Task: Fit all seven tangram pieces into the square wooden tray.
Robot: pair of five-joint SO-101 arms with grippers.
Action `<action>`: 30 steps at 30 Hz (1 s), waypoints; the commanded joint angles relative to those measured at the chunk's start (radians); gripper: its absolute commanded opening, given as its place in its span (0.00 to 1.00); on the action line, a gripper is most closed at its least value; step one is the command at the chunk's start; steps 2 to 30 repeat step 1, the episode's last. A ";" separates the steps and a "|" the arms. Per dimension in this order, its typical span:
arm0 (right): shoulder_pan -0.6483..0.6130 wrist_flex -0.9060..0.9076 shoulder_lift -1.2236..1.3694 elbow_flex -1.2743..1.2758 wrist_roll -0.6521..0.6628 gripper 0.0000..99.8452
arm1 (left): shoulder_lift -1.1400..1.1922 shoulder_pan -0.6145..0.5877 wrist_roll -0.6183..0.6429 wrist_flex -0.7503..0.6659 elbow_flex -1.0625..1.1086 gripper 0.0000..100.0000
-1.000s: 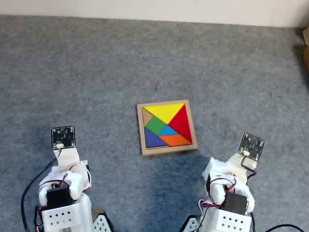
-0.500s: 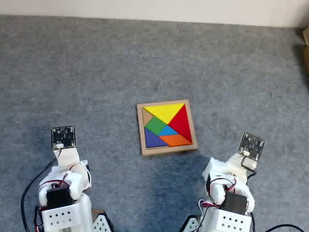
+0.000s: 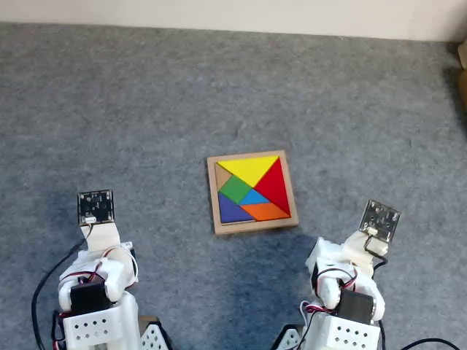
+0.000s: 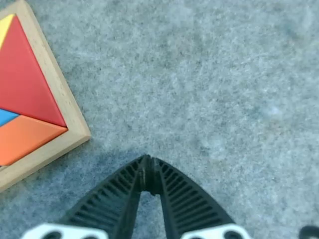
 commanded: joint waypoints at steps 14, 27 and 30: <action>-0.008 0.005 0.002 0.127 0.012 0.00 | -0.008 -0.013 0.008 0.006 0.019 0.01; -0.008 0.005 0.002 0.127 0.012 0.00 | -0.008 -0.013 0.008 0.006 0.019 0.01; -0.008 0.005 0.002 0.127 0.012 0.00 | -0.008 -0.013 0.008 0.006 0.019 0.01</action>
